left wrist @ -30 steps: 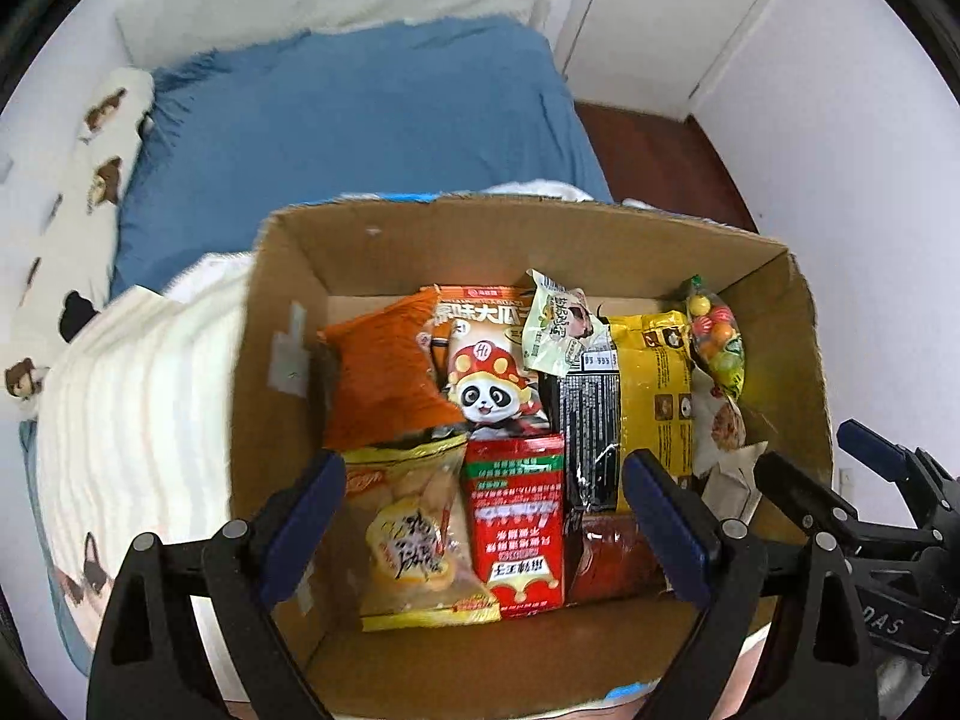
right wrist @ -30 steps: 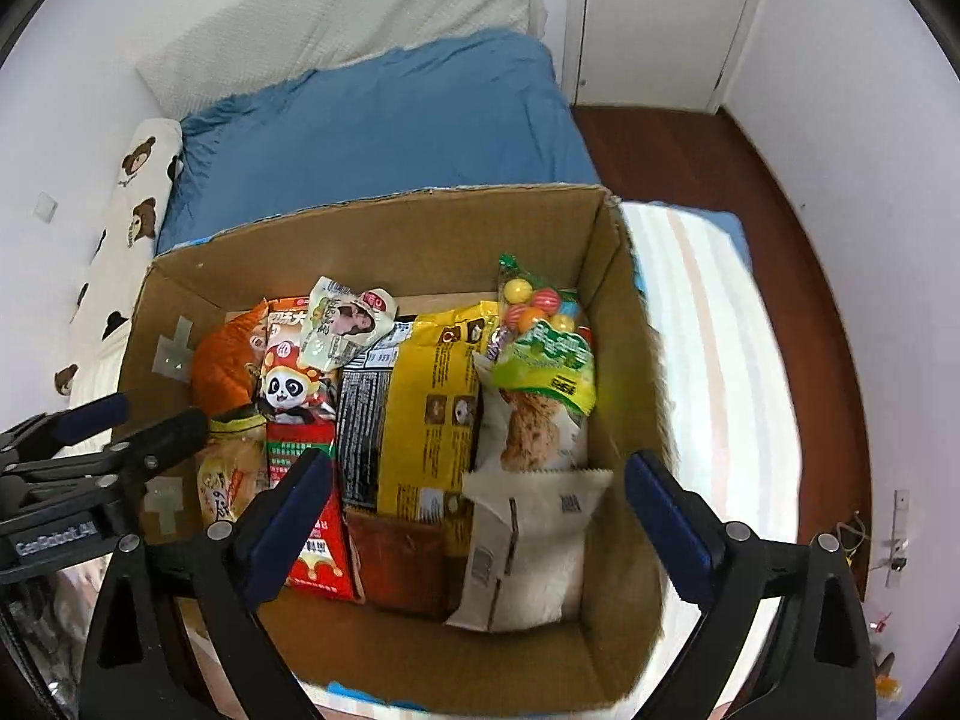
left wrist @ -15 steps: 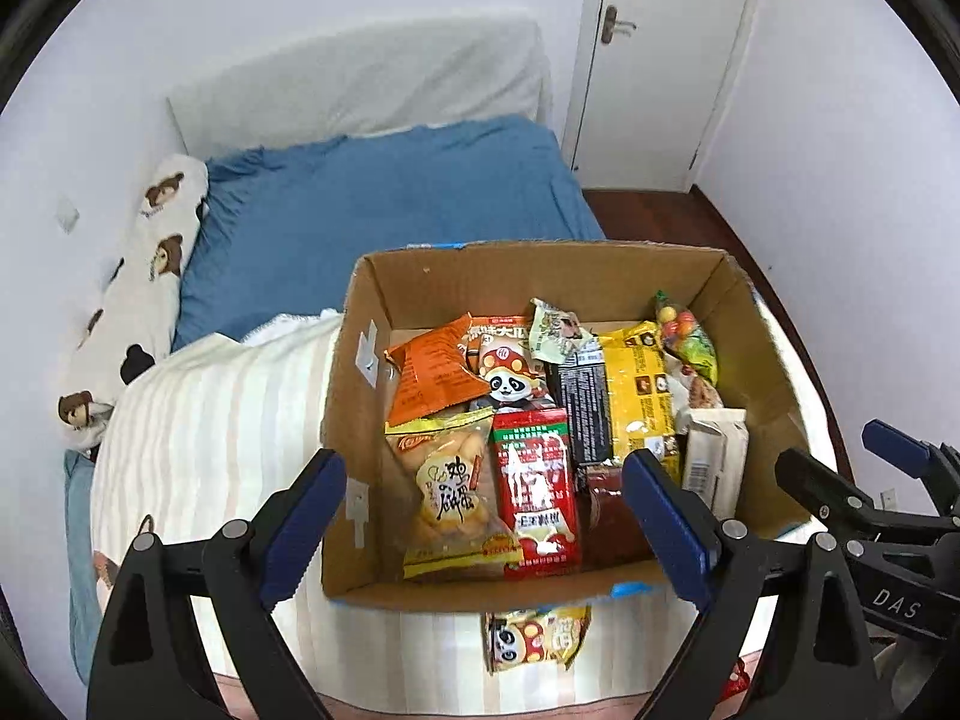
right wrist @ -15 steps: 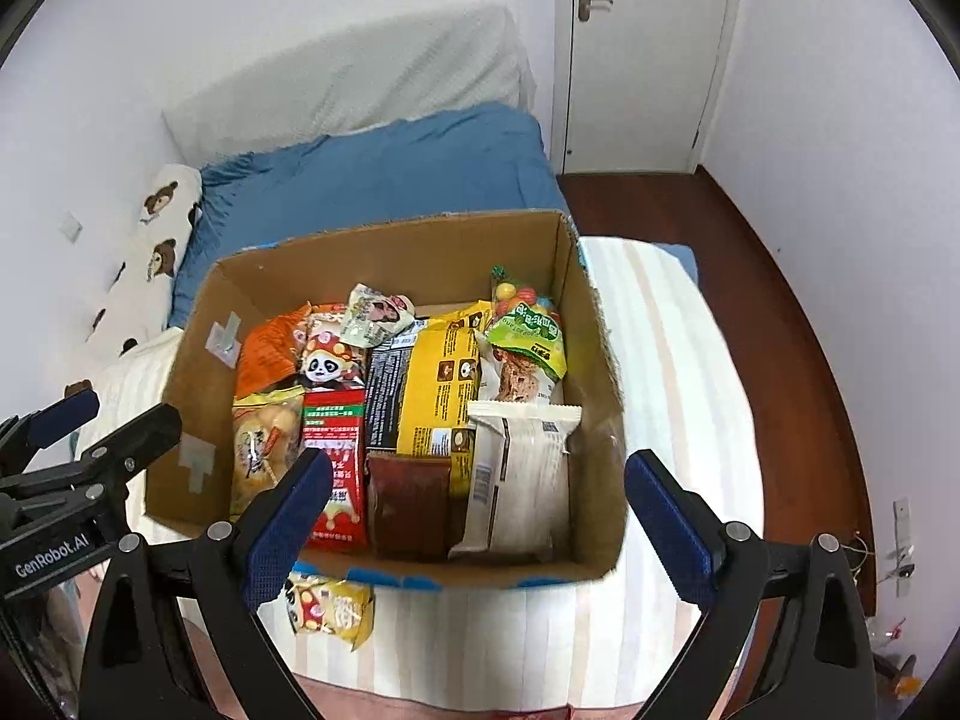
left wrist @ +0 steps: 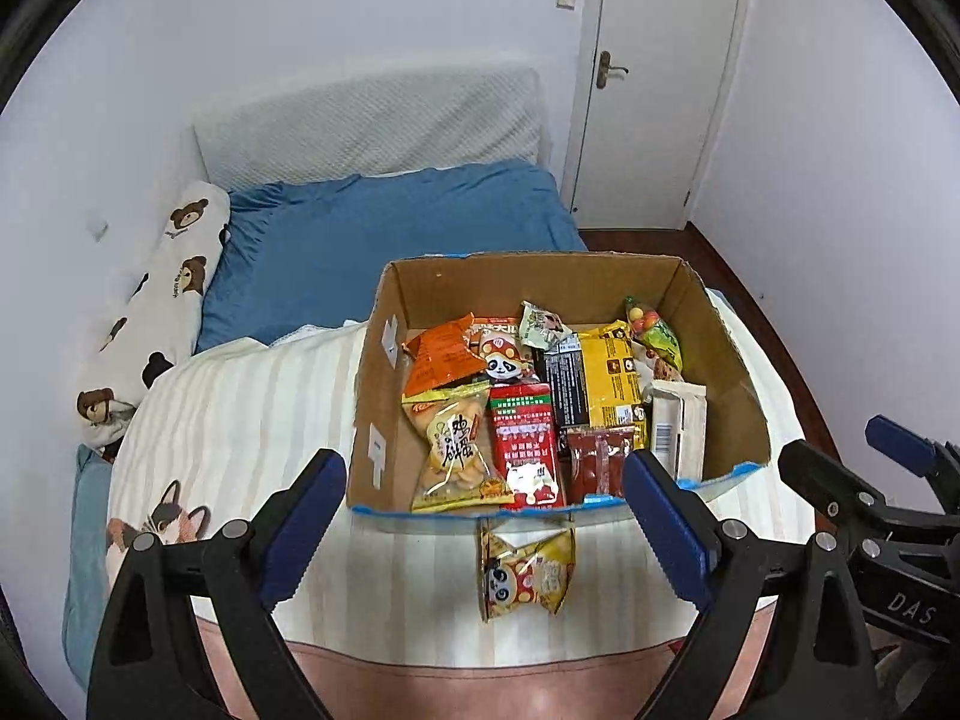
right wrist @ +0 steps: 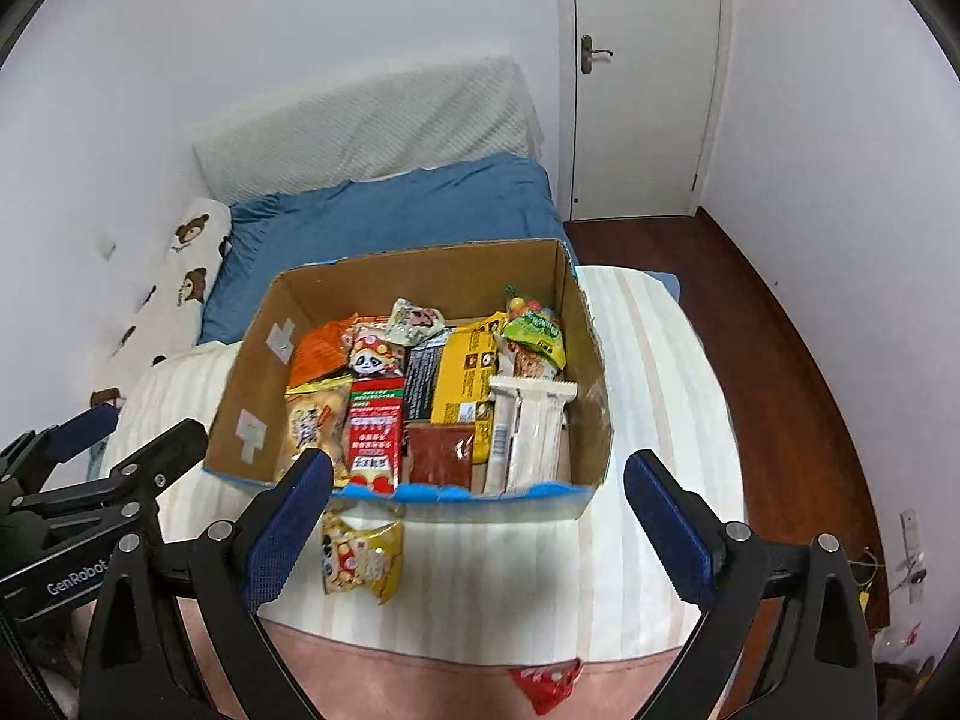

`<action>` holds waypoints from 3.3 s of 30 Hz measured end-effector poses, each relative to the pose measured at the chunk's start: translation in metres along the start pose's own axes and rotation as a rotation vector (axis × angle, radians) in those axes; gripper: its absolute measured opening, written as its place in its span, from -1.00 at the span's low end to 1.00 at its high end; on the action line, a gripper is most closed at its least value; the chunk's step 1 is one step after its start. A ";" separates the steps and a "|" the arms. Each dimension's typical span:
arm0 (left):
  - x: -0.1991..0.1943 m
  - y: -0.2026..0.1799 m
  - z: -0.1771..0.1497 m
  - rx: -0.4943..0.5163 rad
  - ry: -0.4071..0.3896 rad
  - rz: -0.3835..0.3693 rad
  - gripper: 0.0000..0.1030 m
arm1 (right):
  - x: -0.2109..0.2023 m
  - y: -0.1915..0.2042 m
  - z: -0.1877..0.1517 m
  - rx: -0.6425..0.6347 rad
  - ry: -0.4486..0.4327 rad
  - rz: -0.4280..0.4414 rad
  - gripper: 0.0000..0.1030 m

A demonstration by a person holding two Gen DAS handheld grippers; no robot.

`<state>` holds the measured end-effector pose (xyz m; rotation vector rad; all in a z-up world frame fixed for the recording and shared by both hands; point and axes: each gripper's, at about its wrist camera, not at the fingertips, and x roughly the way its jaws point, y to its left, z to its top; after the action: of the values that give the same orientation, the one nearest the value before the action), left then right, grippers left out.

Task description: Organize snacks

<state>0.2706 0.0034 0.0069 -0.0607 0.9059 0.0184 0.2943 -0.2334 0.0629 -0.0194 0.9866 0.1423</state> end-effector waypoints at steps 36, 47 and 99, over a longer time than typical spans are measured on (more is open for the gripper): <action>0.207 -0.020 -0.098 -0.178 0.575 -0.082 0.57 | 0.144 -0.092 -0.213 0.490 0.469 0.151 -0.12; 0.151 -0.014 -0.190 -0.050 0.642 -0.061 0.16 | 0.154 -0.037 -0.214 0.279 0.587 0.232 -0.13; 0.144 -0.012 -0.170 0.027 0.750 -0.233 0.33 | 0.148 -0.004 -0.234 0.114 0.589 0.207 -0.05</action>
<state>0.2266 -0.0197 -0.2104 -0.1540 1.6427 -0.2485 0.1809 -0.2394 -0.1903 0.1537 1.5838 0.2799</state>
